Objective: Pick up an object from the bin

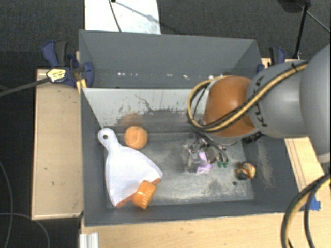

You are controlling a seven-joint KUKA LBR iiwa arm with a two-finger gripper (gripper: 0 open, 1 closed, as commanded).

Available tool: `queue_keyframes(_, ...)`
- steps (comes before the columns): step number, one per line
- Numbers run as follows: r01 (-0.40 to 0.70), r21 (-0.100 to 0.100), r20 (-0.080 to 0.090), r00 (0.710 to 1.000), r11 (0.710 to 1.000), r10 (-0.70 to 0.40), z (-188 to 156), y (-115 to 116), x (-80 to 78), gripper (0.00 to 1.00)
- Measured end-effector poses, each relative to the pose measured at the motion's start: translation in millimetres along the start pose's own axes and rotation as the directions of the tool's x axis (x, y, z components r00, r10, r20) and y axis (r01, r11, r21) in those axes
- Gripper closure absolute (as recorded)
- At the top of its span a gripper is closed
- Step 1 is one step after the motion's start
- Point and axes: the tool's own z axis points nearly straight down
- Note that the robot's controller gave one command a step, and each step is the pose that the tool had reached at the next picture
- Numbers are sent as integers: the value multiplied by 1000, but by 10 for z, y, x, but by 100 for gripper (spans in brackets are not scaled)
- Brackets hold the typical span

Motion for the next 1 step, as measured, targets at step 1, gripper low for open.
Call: queue_keyframes(1, -2, 0, 0, 1000, 1000, 2, 0, 0, 0, 0)
